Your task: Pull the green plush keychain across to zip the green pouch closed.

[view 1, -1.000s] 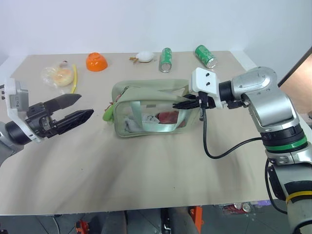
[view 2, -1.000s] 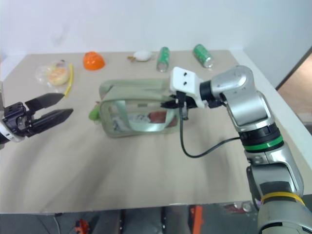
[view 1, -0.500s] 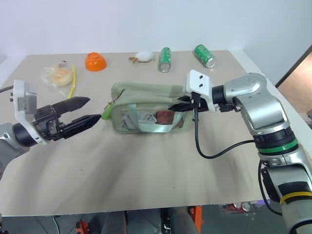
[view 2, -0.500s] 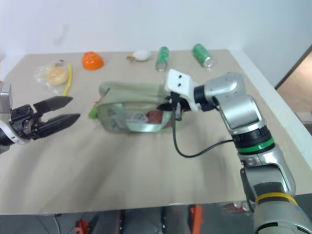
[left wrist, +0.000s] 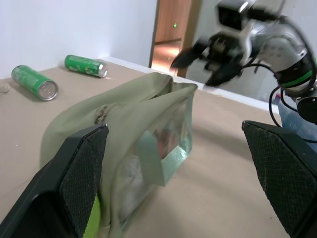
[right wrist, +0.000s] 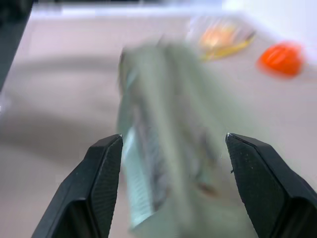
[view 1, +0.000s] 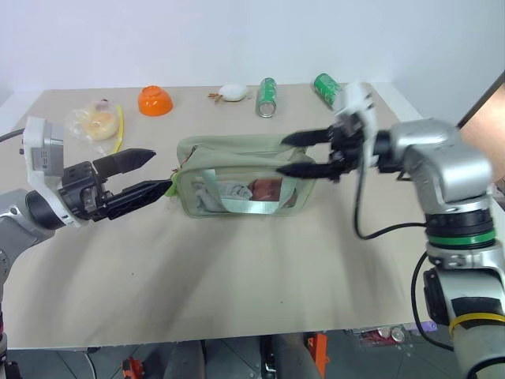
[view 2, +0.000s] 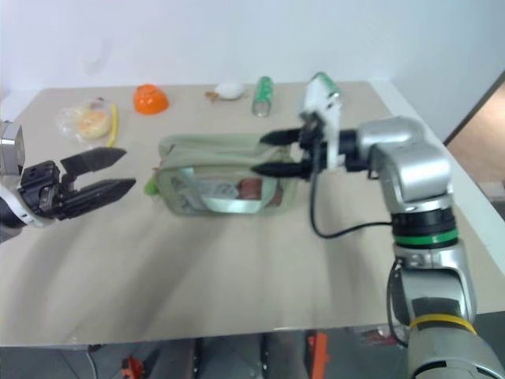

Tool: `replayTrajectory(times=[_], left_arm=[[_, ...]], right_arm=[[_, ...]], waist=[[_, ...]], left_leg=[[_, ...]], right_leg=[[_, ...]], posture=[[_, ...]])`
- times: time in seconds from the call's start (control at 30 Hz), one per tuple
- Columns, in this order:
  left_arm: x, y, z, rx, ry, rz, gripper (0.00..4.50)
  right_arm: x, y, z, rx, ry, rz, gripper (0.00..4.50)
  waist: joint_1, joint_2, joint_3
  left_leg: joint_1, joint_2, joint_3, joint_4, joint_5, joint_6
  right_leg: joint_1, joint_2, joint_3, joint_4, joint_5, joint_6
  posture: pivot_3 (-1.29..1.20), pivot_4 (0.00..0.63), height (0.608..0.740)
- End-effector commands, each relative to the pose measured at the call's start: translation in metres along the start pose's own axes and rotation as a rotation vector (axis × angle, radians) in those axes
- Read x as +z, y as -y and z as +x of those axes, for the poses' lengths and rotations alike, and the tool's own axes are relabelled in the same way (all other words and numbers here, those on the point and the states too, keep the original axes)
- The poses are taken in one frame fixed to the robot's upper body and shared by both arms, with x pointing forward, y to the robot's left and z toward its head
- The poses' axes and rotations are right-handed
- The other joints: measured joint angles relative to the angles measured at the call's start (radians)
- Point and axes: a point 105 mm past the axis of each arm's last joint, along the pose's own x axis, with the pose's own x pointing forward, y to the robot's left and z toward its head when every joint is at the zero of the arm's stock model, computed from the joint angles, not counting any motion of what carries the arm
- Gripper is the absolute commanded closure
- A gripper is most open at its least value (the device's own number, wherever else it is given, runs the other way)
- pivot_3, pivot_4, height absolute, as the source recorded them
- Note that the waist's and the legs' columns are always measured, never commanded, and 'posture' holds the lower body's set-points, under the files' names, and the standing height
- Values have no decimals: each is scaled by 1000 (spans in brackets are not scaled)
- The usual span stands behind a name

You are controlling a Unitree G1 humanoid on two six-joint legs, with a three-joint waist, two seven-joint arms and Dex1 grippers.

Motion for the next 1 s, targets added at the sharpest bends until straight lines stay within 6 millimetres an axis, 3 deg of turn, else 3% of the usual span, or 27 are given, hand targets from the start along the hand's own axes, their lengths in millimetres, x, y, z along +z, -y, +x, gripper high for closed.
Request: replayTrajectory(times=[0.03, 0.2, 0.33, 0.5, 0.7, 0.73, 0.87, 0.9, 0.93, 1.0], left_arm=[[10, -7, -8, 34, 70, -8, 0], [9, -15, -15, 73, 93, -42, 0], [4, -17, -17, 83, 77, -49, 0], [-1, -15, -15, 73, 49, -48, 0], [1, -2, -4, 4, 14, -9, 0], [2, 0, -2, -5, 12, -2, 0], [5, 0, 1, -11, 17, 12, 0], [4, -4, -1, 9, 15, 10, 0], [2, -9, -4, 33, 13, 4, 0], [-2, -19, -10, 89, 14, -13, 0]], right_arm=[[6, 3, -17, -38, 30, -12, 1061], [-25, 1, -29, -78, -78, 27, 1061], [-44, 2, -23, -93, -128, 49, 1061], [-57, 6, -11, -97, -145, 61, 1061], [-56, 10, -5, -88, -125, 60, 1061], [-57, 10, -4, -85, -123, 58, 1605], [-58, 5, -2, -62, -113, 51, 2828], [-58, 4, -2, -61, -112, 51, 3030], [-59, 3, -1, -58, -109, 52, 3696], [-59, 1, -1, -54, -105, 53, 4366]], waist=[[0, 0, 0], [0, 0, 0], [-4, 0, 0], [-4, -1, 0], [-3, -1, 0], [-3, -1, 0], [-2, -1, 0], [-3, -1, 0], [-3, -1, 0], [-3, -1, 0]], left_leg=[[0, 0, 0, 0, 0, 0], [0, 0, 0, 0, 0, 0], [0, 0, 1, 0, 0, 0], [1, 0, 1, 0, 0, 0], [0, -1, 1, 1, 0, 0], [0, -1, 1, 1, 0, 0], [0, -1, 1, 1, 0, 0], [0, -1, 1, 1, 0, 0], [0, -1, 1, 1, 0, 0], [0, -1, 1, 1, 0, 0]], right_leg=[[0, 0, 0, 0, 0, 0], [0, 0, 1, 0, 0, 0], [-1, 0, 2, 0, 0, 0], [-1, 1, 2, 0, 1, 0], [-1, 1, 3, 0, 1, 0], [-1, 1, 3, 0, 1, 0], [-1, 1, 3, 0, 1, 0], [-1, 1, 3, 0, 1, 0], [-1, 1, 3, 0, 1, 1], [-1, 1, 3, 0, 1, 1]], posture=[[0, 150, 740], [0, 150, 740], [0, 150, 740], [0, 150, 740], [0, 150, 740], [0, 150, 740], [0, 150, 740], [0, 150, 740], [0, 150, 740], [0, 150, 740]])
